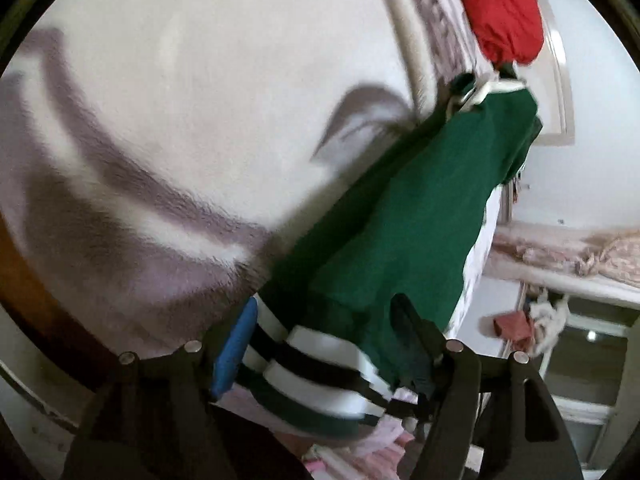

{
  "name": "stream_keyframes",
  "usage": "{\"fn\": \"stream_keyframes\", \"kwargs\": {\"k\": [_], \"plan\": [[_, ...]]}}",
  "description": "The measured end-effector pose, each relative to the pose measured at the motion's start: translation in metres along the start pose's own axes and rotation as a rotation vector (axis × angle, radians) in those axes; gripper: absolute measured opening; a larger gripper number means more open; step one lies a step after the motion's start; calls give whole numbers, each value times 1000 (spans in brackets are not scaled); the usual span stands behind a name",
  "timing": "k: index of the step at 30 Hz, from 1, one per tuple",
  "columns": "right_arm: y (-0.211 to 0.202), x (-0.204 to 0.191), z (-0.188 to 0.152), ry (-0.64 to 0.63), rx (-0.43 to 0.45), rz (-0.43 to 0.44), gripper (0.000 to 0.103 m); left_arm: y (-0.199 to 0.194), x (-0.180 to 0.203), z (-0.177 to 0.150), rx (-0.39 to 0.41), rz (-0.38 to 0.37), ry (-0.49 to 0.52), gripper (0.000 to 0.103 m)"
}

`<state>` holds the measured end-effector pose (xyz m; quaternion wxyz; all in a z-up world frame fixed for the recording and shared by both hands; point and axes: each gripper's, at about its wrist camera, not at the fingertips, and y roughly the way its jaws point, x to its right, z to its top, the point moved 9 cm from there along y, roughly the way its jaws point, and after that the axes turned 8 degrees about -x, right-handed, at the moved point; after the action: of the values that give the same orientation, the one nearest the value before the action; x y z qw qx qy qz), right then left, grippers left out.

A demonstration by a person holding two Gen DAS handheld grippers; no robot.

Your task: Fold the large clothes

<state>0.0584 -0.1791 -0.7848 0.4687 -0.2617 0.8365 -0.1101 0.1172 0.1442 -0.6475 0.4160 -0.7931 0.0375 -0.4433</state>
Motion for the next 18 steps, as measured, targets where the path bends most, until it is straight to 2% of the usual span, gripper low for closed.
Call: {"fn": "stream_keyframes", "kwargs": {"k": [3, 6, 7, 8, 9, 10, 12, 13, 15, 18], "plan": [[14, -3, 6, 2, 29, 4, 81, 23, -5, 11, -47, 10, 55, 67], [14, -10, 7, 6, 63, -6, 81, 30, -3, 17, -51, -29, 99, 67], [13, -12, 6, 12, 91, -28, 80, 29, 1, 17, -40, -26, 137, 65], [18, -13, 7, 16, 109, -41, 79, 26, 6, 15, -24, -11, 178, 57], [18, -15, 4, 16, 136, -61, 68, 23, 14, 12, -3, 8, 235, 41], [19, -17, 2, 22, 166, -77, 51, 22, 21, 10, 0, 19, 271, 35], [18, -21, -4, 57, 210, -68, 33, 13, 29, 3, 1, 11, 312, 29], [15, -24, -9, 67, 228, -88, 27, 9, 32, 0, 2, 1, 322, 27], [4, -31, -24, 62, 246, -116, 23, -2, 41, -11, 9, -16, 338, 26], [-4, -43, -58, 36, 229, -142, 21, -17, 53, -27, 11, -20, 357, 26]]}}
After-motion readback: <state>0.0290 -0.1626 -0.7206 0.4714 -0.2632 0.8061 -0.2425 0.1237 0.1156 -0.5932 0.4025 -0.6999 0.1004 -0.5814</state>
